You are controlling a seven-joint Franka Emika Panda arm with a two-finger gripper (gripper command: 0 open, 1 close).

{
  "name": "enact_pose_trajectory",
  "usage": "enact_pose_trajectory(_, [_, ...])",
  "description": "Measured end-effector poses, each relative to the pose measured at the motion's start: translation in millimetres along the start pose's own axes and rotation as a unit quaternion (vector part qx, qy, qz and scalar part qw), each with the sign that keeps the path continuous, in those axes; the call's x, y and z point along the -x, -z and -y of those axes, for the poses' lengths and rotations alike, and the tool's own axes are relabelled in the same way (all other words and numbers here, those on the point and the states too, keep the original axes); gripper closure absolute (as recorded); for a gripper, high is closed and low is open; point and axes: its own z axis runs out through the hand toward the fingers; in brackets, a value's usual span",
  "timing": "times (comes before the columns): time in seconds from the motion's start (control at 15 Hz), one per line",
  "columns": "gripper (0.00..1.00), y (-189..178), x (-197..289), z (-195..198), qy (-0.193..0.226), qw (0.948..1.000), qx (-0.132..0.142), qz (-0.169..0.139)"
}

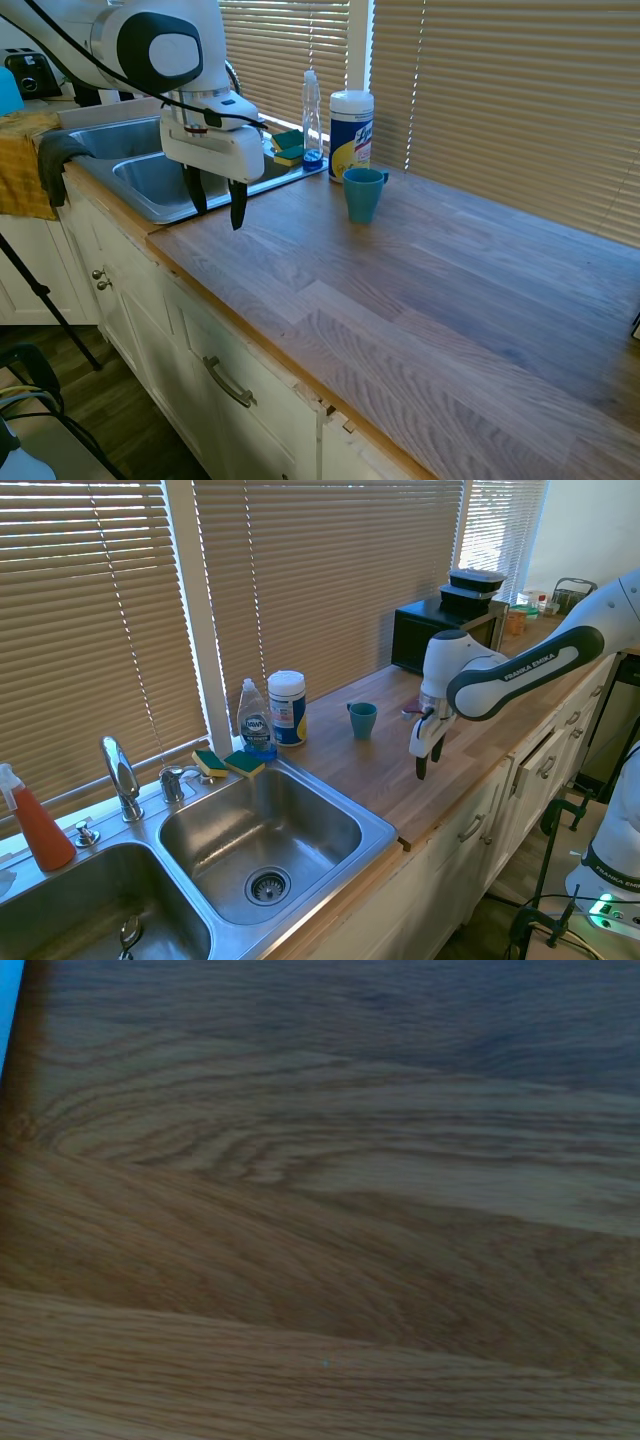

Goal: Put the mug in the sink

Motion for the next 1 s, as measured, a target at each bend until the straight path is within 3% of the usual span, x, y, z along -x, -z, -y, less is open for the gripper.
enact_pose_trajectory(0.27, [0.00, 4, -2, 2, -0.006, 1.0000, -0.004, -0.003])
enact_pose_trajectory(0.47, [0.00, 26, -11, 13, -0.017, 0.9994, -0.023, -0.018])
enact_pose_trajectory(0.73, [0.00, 67, -39, 38, -0.065, 0.9956, -0.054, -0.038])
enact_pose_trajectory(1.0, [0.00, 71, -88, 70, -0.121, 0.9898, -0.065, -0.037])
